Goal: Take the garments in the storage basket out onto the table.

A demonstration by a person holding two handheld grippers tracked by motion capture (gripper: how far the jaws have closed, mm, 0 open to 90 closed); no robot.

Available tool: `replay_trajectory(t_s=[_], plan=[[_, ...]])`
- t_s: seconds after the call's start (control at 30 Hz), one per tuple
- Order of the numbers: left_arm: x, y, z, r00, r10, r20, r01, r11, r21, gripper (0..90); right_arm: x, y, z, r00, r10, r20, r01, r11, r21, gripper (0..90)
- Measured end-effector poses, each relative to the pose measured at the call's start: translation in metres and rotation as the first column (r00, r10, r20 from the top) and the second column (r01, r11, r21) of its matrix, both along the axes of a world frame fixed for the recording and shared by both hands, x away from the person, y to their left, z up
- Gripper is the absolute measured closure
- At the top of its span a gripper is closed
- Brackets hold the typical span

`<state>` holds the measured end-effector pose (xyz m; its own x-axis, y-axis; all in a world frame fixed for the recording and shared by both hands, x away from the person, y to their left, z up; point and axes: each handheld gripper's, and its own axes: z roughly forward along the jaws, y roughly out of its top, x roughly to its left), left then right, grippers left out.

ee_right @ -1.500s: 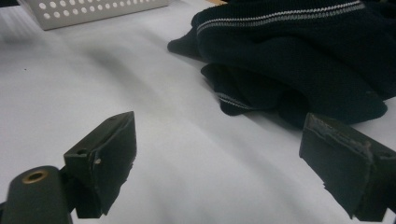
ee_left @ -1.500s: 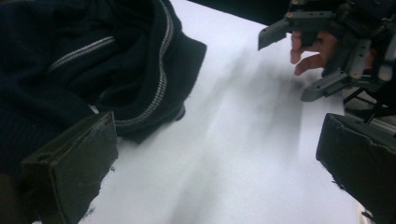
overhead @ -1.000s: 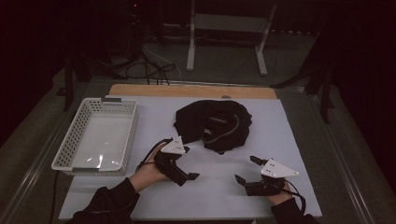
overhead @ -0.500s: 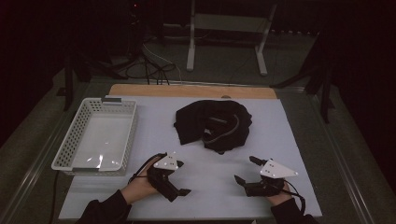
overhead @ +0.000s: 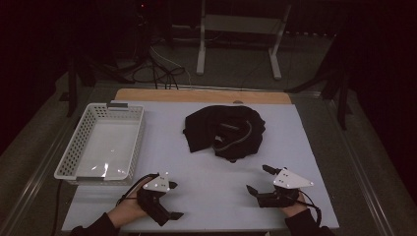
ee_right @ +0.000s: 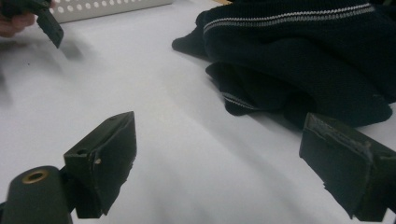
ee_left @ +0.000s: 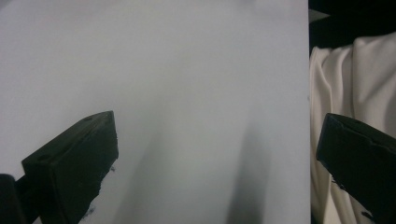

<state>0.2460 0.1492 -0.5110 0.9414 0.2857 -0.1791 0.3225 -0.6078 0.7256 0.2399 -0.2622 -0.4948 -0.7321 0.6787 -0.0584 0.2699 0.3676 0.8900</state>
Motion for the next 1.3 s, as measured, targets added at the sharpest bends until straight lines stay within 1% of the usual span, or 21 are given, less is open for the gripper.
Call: replay_trajectory(t_s=[0.03,0.07,0.17,0.2,0.23,0.33,0.43,0.47,0.57,0.63,0.7,0.77,0.83,0.87,1.0,1.1,1.3], plan=[[-0.002,0.007,-0.001,0.9999,0.006,-0.010,-0.006,1.0000,0.004,0.1,0.000,0.000,0.000,1.0000,0.001,0.001,-0.001,1.0000,-0.002,10.9],[-0.003,0.010,-0.001,0.9999,0.008,-0.011,-0.008,0.9999,0.009,0.1,0.000,0.000,0.000,1.0000,0.001,0.001,-0.001,1.0000,-0.001,10.9],[-0.006,0.017,0.000,0.9999,0.010,-0.003,-0.010,0.9996,0.024,0.1,0.000,0.001,0.000,1.0000,-0.001,-0.001,0.001,1.0000,-0.004,11.0],[-0.007,0.020,0.000,0.9999,0.011,-0.009,-0.010,0.9994,0.032,0.1,0.000,0.001,0.000,1.0000,0.000,-0.001,0.000,1.0000,-0.002,10.9],[-0.009,0.027,0.001,0.9999,0.013,-0.010,-0.012,0.9990,0.042,0.1,0.000,0.000,0.000,1.0000,0.000,-0.002,0.000,1.0000,-0.002,10.9],[-0.011,0.037,-0.001,0.9996,0.012,-0.026,-0.010,0.9984,0.055,0.1,0.000,0.001,-0.001,1.0000,0.000,-0.007,0.000,1.0000,-0.006,11.0],[-0.012,0.044,-0.001,0.9994,0.021,-0.028,-0.019,0.9979,0.061,0.1,0.000,0.001,-0.001,1.0000,0.001,-0.008,-0.001,1.0000,-0.008,10.9],[-0.014,0.050,0.000,0.9996,0.024,-0.016,-0.023,0.9978,0.062,0.1,-0.001,0.001,-0.001,1.0000,-0.001,-0.006,0.001,0.9999,-0.010,10.9],[-0.016,0.055,0.001,0.9992,0.036,-0.015,-0.035,0.9971,0.068,0.1,-0.001,0.001,-0.001,1.0000,-0.003,-0.006,0.003,0.9999,-0.010,10.9],[-0.017,0.063,0.000,0.9991,0.039,-0.014,-0.038,0.9967,0.072,0.1,-0.001,0.000,-0.001,1.0000,-0.004,-0.008,0.004,0.9999,-0.015,10.9],[-0.018,0.067,0.000,0.9992,0.038,-0.015,-0.037,0.9973,0.064,0.2,-0.001,0.000,-0.001,1.0000,-0.003,-0.008,0.003,0.9999,-0.016,10.9],[-0.018,0.069,0.000,0.9992,0.040,-0.009,-0.039,0.9972,0.063,0.2,-0.001,0.000,-0.001,1.0000,-0.002,-0.007,0.002,0.9999,-0.016,10.9],[-0.017,0.072,-0.001,0.9984,0.055,-0.010,-0.055,0.9972,0.051,0.2,-0.001,0.000,-0.001,1.0000,-0.002,-0.006,0.002,0.9998,-0.019,10.9],[-0.017,0.073,-0.001,0.9984,0.055,-0.011,-0.055,0.9976,0.043,0.2,-0.001,-0.001,-0.001,1.0000,-0.002,-0.006,0.002,0.9998,-0.021,10.9],[-0.016,0.071,-0.002,0.9985,0.055,-0.004,-0.055,0.9973,0.049,0.2,0.000,-0.001,-0.002,1.0000,0.001,-0.005,-0.001,0.9996,-0.027,10.9],[-0.017,0.069,-0.003,0.9989,0.047,-0.001,-0.047,0.9969,0.063,0.1,0.000,-0.001,-0.002,1.0000,-0.001,-0.009,0.001,0.9994,-0.033,10.9],[-0.016,0.071,-0.002,0.9984,0.056,0.002,-0.056,0.9972,0.049,0.2,0.001,-0.002,-0.004,0.9999,-0.004,-0.011,0.004,0.9994,-0.036,10.9]])
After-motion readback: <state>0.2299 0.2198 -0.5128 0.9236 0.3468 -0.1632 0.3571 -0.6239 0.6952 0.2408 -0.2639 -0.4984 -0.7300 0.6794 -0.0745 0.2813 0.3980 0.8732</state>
